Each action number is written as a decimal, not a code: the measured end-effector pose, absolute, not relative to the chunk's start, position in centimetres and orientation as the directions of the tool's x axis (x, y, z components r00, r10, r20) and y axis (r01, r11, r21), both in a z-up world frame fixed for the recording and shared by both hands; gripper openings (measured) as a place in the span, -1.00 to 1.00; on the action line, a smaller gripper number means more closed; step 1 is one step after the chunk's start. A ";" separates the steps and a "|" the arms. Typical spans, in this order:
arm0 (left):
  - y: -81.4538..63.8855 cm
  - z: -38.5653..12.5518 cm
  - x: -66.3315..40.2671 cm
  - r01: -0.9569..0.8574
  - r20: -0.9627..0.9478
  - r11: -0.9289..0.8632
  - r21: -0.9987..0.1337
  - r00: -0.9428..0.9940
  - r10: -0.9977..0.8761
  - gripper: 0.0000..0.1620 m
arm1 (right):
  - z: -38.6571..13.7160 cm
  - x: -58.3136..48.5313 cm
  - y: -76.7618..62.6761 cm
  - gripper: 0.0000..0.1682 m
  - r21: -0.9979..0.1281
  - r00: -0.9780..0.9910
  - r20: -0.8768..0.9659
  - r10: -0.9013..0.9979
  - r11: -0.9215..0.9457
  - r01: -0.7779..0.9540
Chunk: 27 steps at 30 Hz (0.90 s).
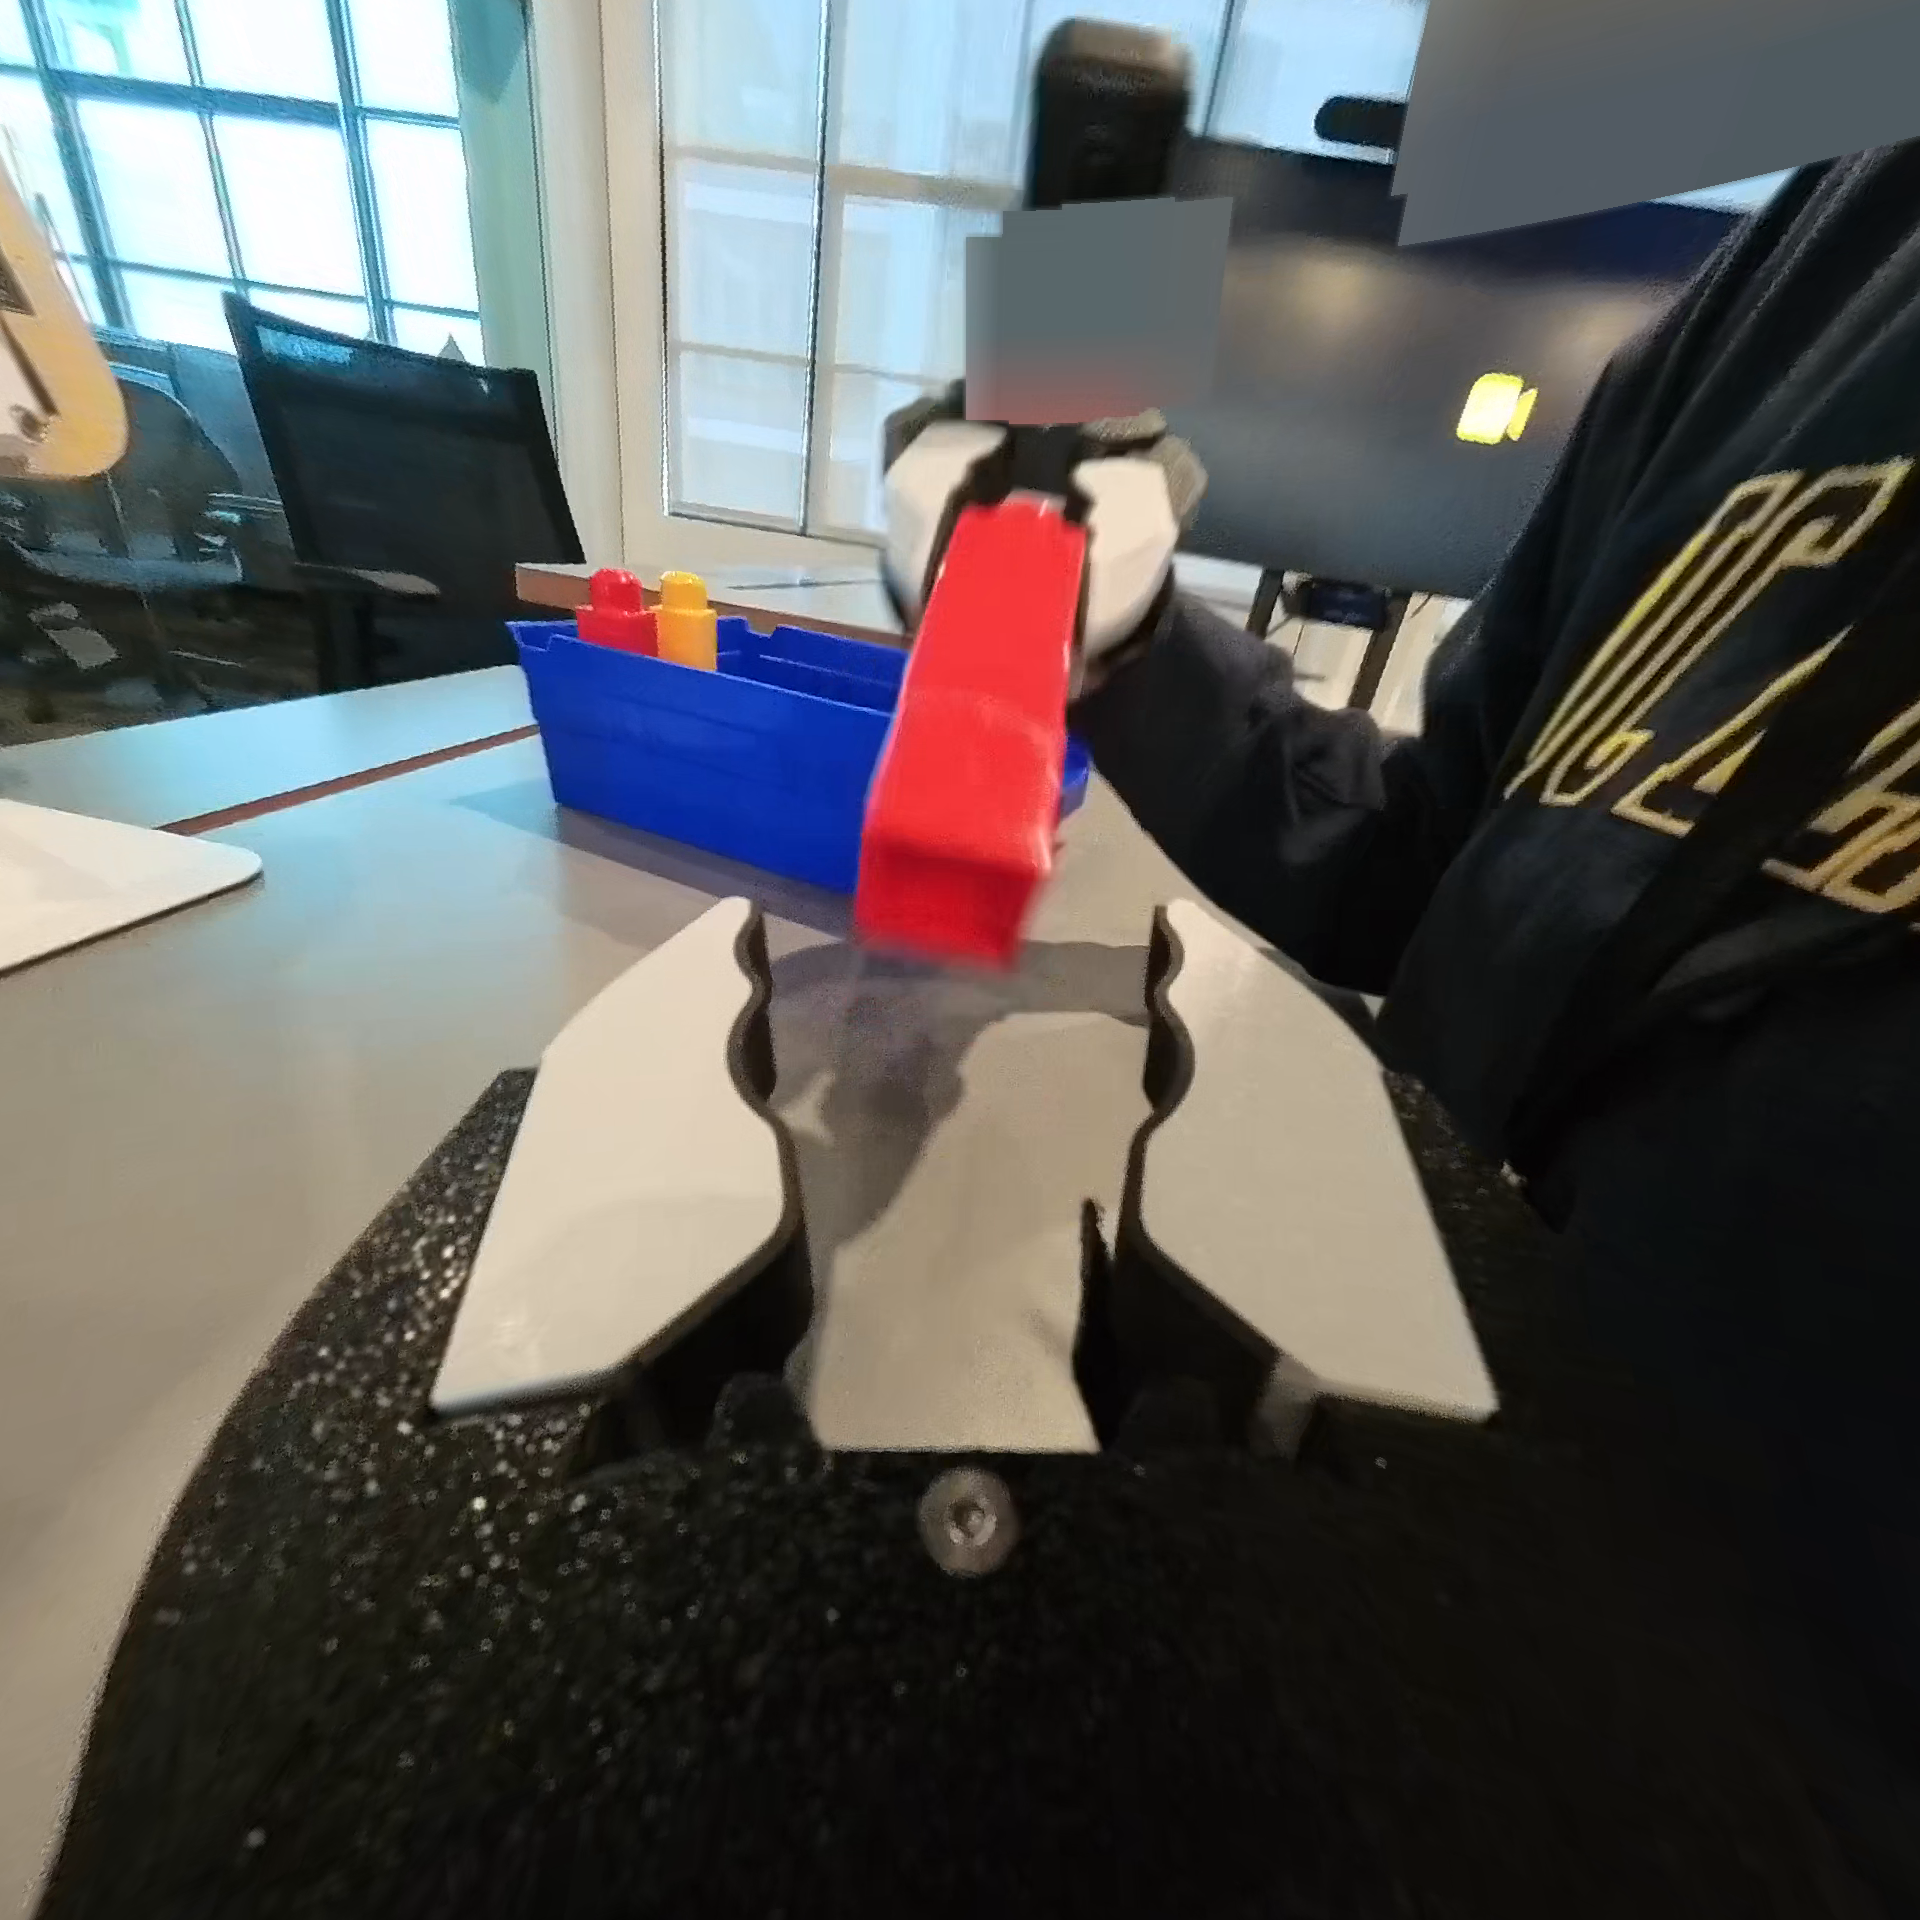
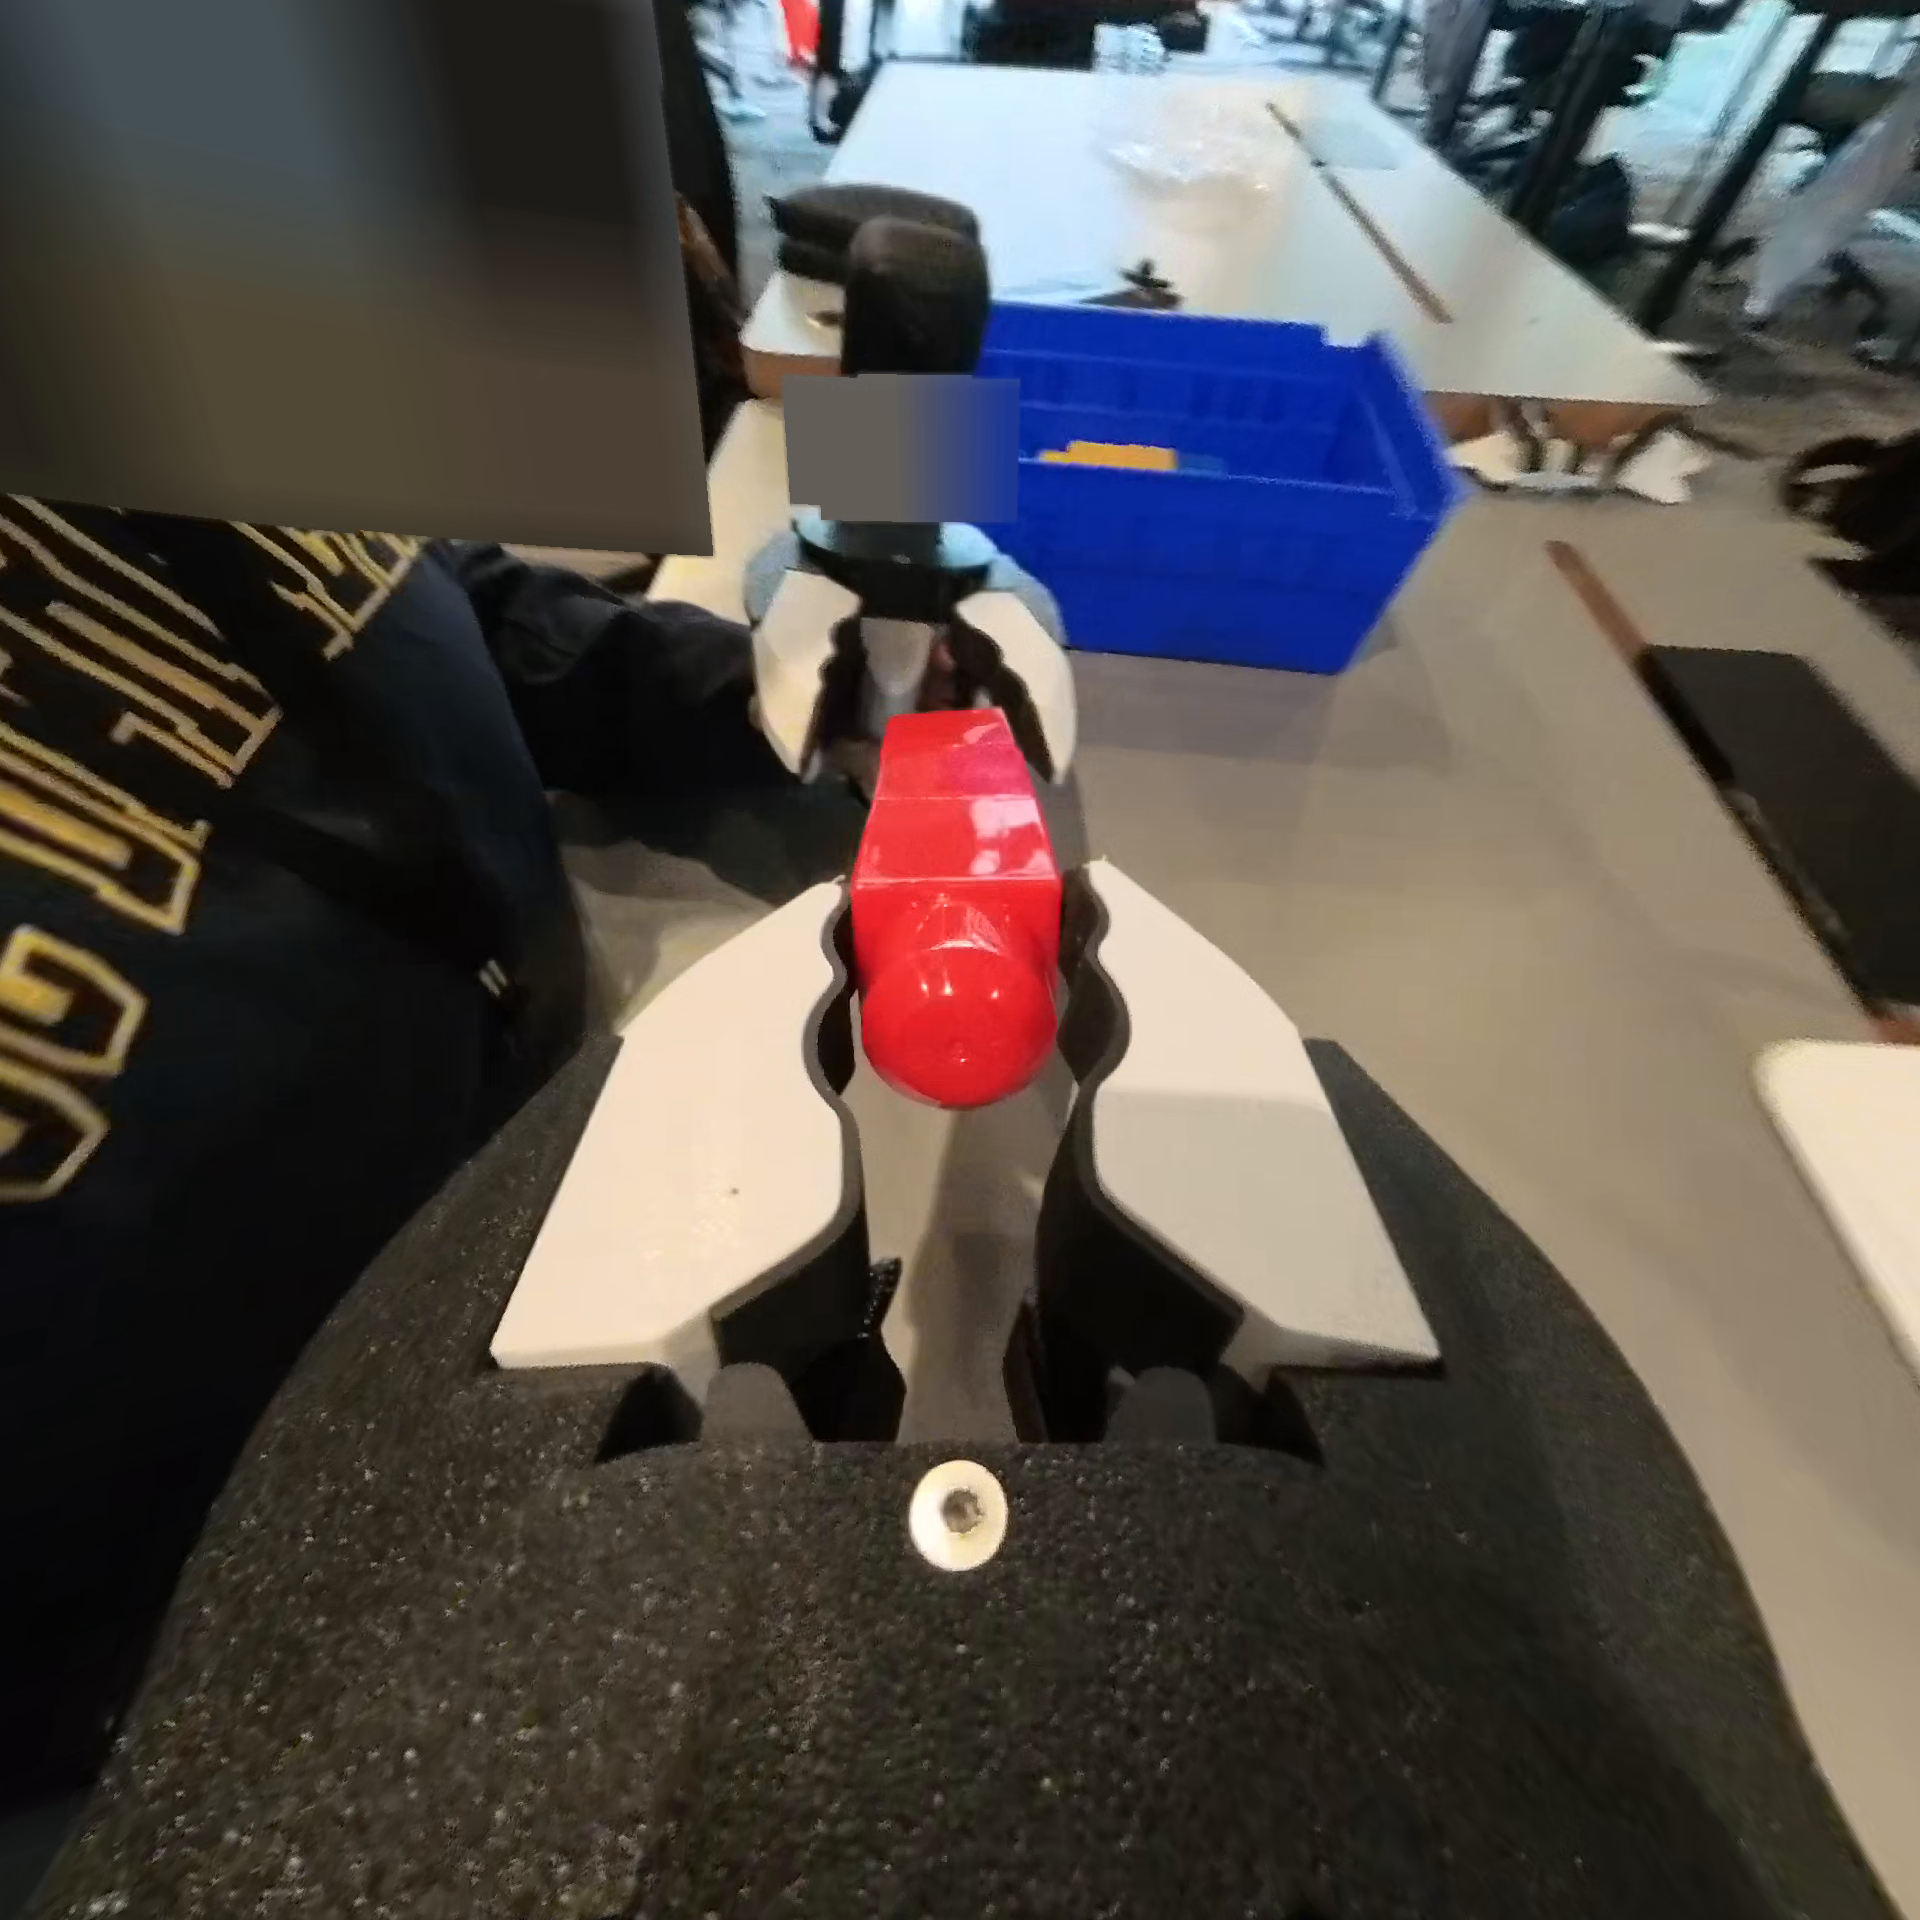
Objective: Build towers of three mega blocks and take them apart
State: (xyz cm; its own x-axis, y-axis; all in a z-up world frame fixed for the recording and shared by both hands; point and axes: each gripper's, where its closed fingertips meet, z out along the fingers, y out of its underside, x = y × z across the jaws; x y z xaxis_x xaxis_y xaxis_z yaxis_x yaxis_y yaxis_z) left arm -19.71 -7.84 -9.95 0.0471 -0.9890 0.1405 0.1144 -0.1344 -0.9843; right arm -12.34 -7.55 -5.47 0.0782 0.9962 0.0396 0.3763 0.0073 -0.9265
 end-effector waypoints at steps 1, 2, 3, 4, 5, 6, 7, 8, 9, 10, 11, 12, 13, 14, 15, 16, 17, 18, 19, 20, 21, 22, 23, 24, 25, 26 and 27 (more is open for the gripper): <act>-7.7 -9.9 -19.8 0.123 0.150 -0.143 -0.982 0.049 -0.987 -0.13 | -4.5 -10.7 -7.3 -0.54 -0.917 0.122 0.074 0.990 0.019 0.398; -7.5 -9.9 -19.9 0.126 0.154 -0.146 -0.981 0.059 -0.986 -0.12 | -3.5 -8.8 -6.8 -0.54 -0.904 0.177 0.109 0.978 0.024 0.427; -7.4 -9.9 -20.0 0.123 0.155 -0.145 -0.982 0.068 -0.986 -0.11 | -2.5 -6.8 -6.3 -0.54 -0.888 0.233 0.143 0.962 0.021 0.459; -7.3 -10.0 -19.9 0.116 0.154 -0.145 -0.983 0.074 -0.985 -0.11 | -1.6 -4.7 -5.8 -0.54 -0.871 0.289 0.175 0.941 0.011 0.490; -7.3 -10.1 -19.9 0.110 0.155 -0.146 -0.983 0.076 -0.985 -0.12 | -0.9 -2.5 -5.2 -0.54 -0.850 0.344 0.206 0.916 -0.007 0.527; -7.3 -10.2 -19.8 0.107 0.155 -0.146 -0.983 0.074 -0.985 -0.13 | -0.5 -0.4 -4.6 -0.54 -0.822 0.396 0.234 0.888 -0.037 0.568; -7.4 -10.2 -19.8 0.104 0.156 -0.149 -0.983 0.069 -0.985 -0.15 | -0.4 1.7 -3.9 -0.54 -0.789 0.437 0.256 0.862 -0.075 0.610; -7.4 -10.2 -19.7 0.102 0.160 -0.153 -0.983 0.066 -0.985 -0.17 | -0.6 3.6 -3.4 -0.54 -0.750 0.466 0.276 0.840 -0.115 0.652; -7.4 -10.3 -19.7 0.102 0.163 -0.156 -0.982 0.066 -0.984 -0.18 | -1.0 5.2 -2.9 -0.54 -0.709 0.480 0.296 0.826 -0.147 0.690; -7.4 -10.3 -19.7 0.103 0.165 -0.158 -0.982 0.065 -0.984 -0.19 | -1.5 6.6 -2.5 -0.54 -0.669 0.486 0.307 0.818 -0.177 0.721; -7.3 -10.3 -19.8 0.106 0.167 -0.160 -0.982 0.066 -0.984 -0.21 | -2.0 7.8 -2.3 -0.54 -0.633 0.489 0.311 0.815 -0.206 0.746; -7.3 -10.3 -19.8 0.108 0.168 -0.160 -0.981 0.070 -0.983 -0.23 | -2.6 8.8 -2.0 -0.54 -0.599 0.488 0.311 0.816 -0.230 0.767; -7.2 -10.3 -19.9 0.110 0.168 -0.160 -0.981 0.073 -0.983 -0.24 | -3.2 9.7 -1.8 -0.54 -0.568 0.487 0.309 0.817 -0.251 0.783; -7.2 -10.3 -19.9 0.111 0.169 -0.161 -0.981 0.074 -0.983 -0.26 | -3.6 10.6 -1.6 -0.54 -0.544 0.491 0.309 0.815 -0.272 0.794; -7.1 -10.3 -20.0 0.111 0.170 -0.161 -0.981 0.074 -0.983 -0.28 | -4.0 11.2 -1.3 -0.54 -0.525 0.497 0.304 0.813 -0.292 0.800; -7.2 -10.3 -20.0 0.111 0.169 -0.161 -0.981 0.073 -0.983 -0.29 | -4.4 11.6 -1.0 -0.54 -0.506 0.497 0.296 0.815 -0.308 0.806; -7.2 -10.3 -19.9 0.110 0.168 -0.160 -0.981 0.070 -0.983 -0.31 | -4.8 12.0 -0.7 -0.54 -0.485 0.492 0.297 0.818 -0.315 0.816; -7.3 -10.4 -19.9 0.109 0.167 -0.159 -0.981 0.067 -0.984 -0.33 | -5.3 12.3 -0.3 -0.54 -0.459 0.481 0.302 0.823 -0.317 0.830; -7.3 -10.4 -19.8 0.105 0.166 -0.159 -0.982 0.065 -0.984 -0.33 | -5.8 12.5 0.0 -0.54 -0.432 0.466 0.310 0.829 -0.314 0.846; -7.3 -10.5 -19.8 0.101 0.167 -0.160 -0.982 0.062 -0.984 -0.34 | -6.3 12.7 0.4 -0.54 -0.406 0.451 0.312 0.836 -0.312 0.859; -7.4 -10.6 -19.7 0.096 0.168 -0.161 -0.982 0.060 -0.984 -0.35 | -6.7 12.8 0.6 -0.54 -0.385 0.441 0.301 0.845 -0.316 0.867; -7.4 -10.7 -19.7 0.092 0.168 -0.162 -0.982 0.059 -0.984 -0.36 | -7.2 12.9 0.8 -0.54 -0.367 0.435 0.287 0.853 -0.322 0.873; -7.4 -10.7 -19.7 0.090 0.168 -0.162 -0.983 0.059 -0.984 -0.36 | -7.6 12.9 1.0 -0.54 -0.352 0.429 0.276 0.860 -0.325 0.878; -7.4 -10.7 -19.6 0.088 0.167 -0.161 -0.983 0.057 -0.984 -0.37 | -7.9 13.0 1.4 -0.54 -0.341 0.425 0.272 0.864 -0.326 0.882; -7.5 -10.7 -19.6 0.087 0.166 -0.161 -0.983 0.057 -0.985 -0.38 | -8.2 13.1 1.7 -0.54 -0.328 0.417 0.269 0.868 -0.325 0.887; -7.5 -10.8 -19.6 0.086 0.166 -0.161 -0.983 0.056 -0.985 -0.39 | -8.7 13.3 2.0 -0.54 -0.310 0.411 0.260 0.874 -0.327 0.893; -7.5 -10.8 -19.6 0.085 0.166 -0.161 -0.983 0.057 -0.984 -0.39 | -9.1 13.5 2.2 -0.54 -0.286 0.408 0.250 0.878 -0.336 0.897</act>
State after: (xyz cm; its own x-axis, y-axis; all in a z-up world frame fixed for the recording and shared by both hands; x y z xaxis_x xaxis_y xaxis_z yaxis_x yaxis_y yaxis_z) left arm -19.62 -7.45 -10.78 0.0565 -0.9844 0.1665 0.0851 -0.1614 -0.9832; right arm 13.53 2.23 -9.11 0.4081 0.8779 0.2504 0.8975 -0.3356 -0.2861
